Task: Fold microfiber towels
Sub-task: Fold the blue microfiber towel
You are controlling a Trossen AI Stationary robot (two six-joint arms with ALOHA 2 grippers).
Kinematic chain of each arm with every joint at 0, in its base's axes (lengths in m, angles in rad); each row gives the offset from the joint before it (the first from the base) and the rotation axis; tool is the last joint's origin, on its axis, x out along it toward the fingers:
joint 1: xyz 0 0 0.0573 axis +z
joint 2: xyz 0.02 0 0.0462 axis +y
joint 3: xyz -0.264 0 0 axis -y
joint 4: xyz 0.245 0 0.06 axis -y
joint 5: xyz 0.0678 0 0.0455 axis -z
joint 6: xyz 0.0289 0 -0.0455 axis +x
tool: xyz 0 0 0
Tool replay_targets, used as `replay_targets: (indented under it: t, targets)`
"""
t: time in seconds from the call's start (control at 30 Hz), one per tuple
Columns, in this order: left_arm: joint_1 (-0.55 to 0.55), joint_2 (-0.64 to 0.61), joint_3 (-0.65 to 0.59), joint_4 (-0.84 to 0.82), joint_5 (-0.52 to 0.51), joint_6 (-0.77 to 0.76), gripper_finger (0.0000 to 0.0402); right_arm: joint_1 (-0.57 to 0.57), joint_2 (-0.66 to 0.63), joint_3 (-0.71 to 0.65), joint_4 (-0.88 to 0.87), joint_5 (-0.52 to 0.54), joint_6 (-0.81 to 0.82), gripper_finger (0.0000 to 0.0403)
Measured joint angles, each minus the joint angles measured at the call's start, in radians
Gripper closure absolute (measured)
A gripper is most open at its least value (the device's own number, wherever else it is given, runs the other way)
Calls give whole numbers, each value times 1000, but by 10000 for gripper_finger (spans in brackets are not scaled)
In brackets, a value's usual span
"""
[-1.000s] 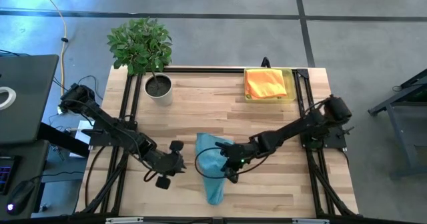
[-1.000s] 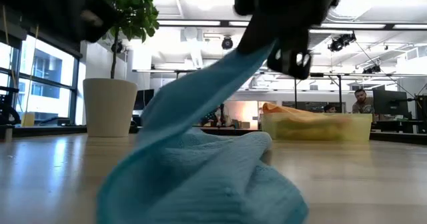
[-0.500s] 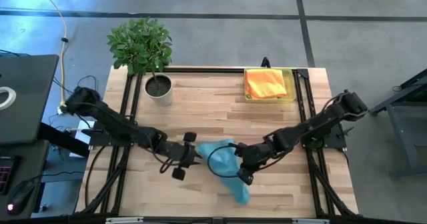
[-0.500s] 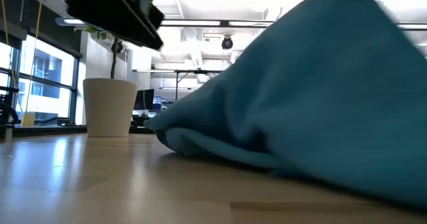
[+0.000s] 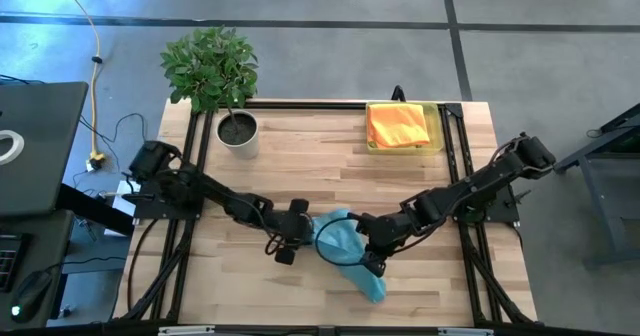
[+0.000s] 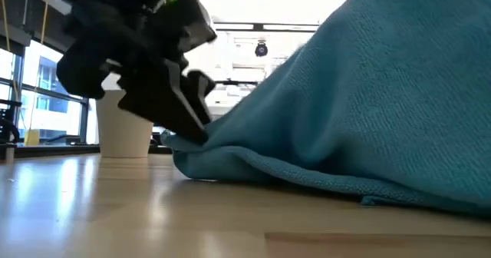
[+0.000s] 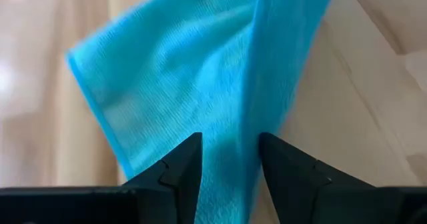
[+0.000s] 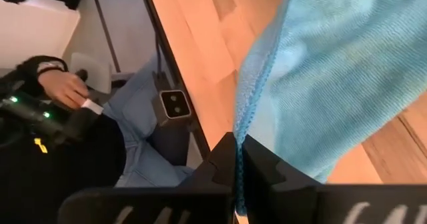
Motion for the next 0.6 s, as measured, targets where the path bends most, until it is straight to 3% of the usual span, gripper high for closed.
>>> replay_targets:
  t: [0.13, 0.3, 0.47, 0.6]
  targets:
    - [2, 20, -1, -29, 61, -41, 261, 0, 0, 0, -36, 0, -2, 403]
    - [-14, 9, 1, -23, 65, -75, 284, 0, 0, 0, -119, 11, -2, 403]
    - [-24, -6, 8, -34, 60, -91, 350, 2, -1, 0, -183, 46, -3, 403]
    - [-24, -32, 42, -109, -6, -98, 395, 5, -1, 0, -199, 89, -83, 403]
